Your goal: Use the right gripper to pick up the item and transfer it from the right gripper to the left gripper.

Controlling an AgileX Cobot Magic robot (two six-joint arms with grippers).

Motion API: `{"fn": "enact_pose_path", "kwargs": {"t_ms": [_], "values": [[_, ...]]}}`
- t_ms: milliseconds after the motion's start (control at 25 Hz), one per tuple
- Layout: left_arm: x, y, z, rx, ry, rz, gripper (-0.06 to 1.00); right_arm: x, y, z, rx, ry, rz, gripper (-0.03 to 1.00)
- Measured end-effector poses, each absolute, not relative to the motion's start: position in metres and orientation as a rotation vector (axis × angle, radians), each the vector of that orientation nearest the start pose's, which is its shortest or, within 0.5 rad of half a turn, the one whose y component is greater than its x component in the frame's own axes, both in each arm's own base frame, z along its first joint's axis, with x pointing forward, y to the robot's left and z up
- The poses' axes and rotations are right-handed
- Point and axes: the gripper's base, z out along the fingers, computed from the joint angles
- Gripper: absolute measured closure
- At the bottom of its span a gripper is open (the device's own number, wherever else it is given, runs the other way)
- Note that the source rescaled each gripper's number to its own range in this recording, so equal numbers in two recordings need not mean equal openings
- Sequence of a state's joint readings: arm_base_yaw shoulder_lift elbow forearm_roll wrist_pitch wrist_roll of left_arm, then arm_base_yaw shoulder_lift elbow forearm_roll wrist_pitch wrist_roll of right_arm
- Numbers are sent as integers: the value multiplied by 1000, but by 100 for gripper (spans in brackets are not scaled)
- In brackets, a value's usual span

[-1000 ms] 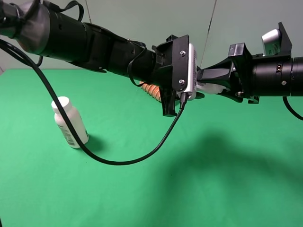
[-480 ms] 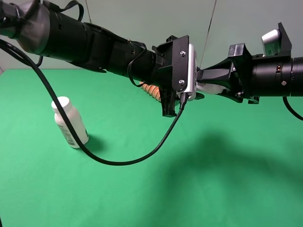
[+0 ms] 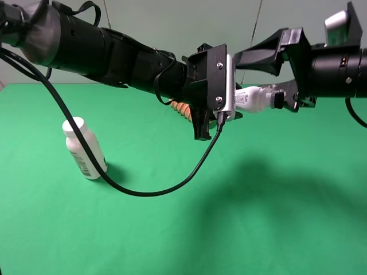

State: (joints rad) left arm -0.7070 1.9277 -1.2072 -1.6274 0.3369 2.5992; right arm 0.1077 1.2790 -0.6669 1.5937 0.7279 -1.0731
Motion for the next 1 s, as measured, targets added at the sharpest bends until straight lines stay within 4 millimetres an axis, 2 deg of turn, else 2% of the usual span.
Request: {"fn": "enact_pose_path", "kwargs": {"t_ms": [240, 520, 760, 1000], "values": [[300, -296, 194, 1720, 1295, -216, 79, 236, 76, 294, -23, 2027, 955, -3], [300, -296, 194, 1718, 1298, -218, 79, 217, 59, 314, -87, 1998, 648, -3], [300, -296, 194, 1708, 1313, -228, 80, 190, 41, 323, -103, 2061, 387, -3], [300, -296, 194, 1695, 1330, -239, 80, 143, 23, 336, -114, 2098, 184, -3]]}}
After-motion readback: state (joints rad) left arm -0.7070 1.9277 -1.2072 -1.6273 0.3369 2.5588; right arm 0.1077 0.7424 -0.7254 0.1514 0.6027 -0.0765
